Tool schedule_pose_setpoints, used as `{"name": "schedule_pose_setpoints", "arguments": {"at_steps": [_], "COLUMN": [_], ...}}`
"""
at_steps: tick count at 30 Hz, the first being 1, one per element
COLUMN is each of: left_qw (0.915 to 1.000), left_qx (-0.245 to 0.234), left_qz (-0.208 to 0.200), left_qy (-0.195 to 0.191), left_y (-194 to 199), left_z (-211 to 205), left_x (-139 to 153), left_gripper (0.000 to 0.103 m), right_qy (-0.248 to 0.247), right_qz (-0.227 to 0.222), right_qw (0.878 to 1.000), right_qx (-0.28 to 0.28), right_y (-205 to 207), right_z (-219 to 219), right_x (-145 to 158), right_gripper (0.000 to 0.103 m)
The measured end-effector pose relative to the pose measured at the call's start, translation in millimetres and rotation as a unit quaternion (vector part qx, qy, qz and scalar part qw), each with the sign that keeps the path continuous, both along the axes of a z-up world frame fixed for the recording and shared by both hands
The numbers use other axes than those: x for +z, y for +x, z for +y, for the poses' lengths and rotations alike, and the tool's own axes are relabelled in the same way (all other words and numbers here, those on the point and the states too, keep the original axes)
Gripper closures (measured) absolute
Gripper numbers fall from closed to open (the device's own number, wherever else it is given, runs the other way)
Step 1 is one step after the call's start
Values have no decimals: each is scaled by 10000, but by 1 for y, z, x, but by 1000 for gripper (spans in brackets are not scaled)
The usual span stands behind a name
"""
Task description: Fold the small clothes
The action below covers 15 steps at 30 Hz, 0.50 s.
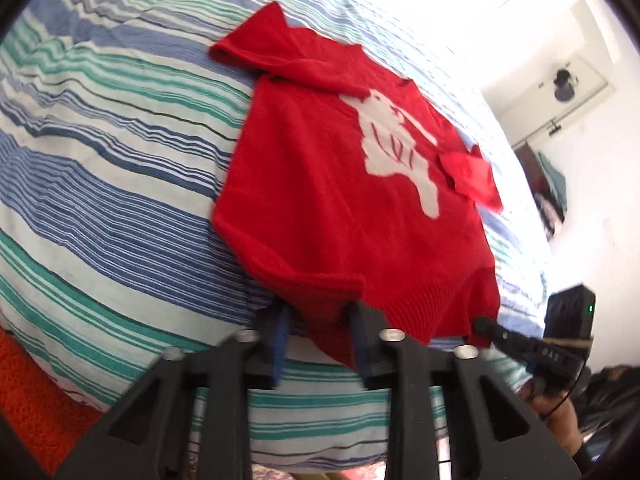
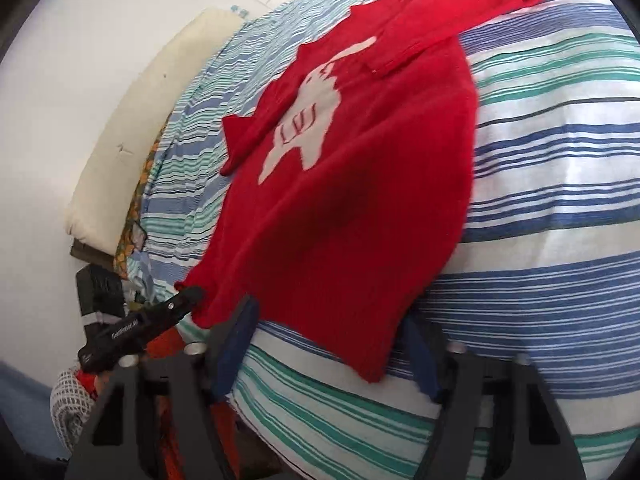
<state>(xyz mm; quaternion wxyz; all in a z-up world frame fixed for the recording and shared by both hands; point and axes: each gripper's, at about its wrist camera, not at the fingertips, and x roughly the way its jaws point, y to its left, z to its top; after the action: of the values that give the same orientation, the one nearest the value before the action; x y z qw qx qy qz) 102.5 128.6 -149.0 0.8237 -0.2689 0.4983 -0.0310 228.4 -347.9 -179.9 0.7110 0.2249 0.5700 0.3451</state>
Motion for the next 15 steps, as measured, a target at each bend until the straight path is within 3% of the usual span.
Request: {"name": "schedule_pose_setpoints", "arguments": {"at_steps": [1,6,9,12,15], "left_qw": [10000,9999,9988,9967,9960], "left_qx": [29,149,230,180,18], "left_qz": [-19,-37,346,602,601], "left_qy": [7,73,278,506,663], "left_y": [-1,-25,-31,-19,-16], "left_z": [1,9,7,0,-7], "left_x": [1,17,4,-10,-11], "left_gripper": [94,98,98,97,82], "right_qy": [-75,146,28,-554,-759], "right_qz": [27,-272,-252,58,399], "right_qw": [10000,9995,9997,9984,9961], "right_qx": [-37,31,12,-60,-204], "right_y": [-1,-19,-31,-34,-35], "right_z": [-3,-31,-50,-59,-60], "right_x": [1,41,56,27,-8], "right_gripper": [98,98,98,98,99]}}
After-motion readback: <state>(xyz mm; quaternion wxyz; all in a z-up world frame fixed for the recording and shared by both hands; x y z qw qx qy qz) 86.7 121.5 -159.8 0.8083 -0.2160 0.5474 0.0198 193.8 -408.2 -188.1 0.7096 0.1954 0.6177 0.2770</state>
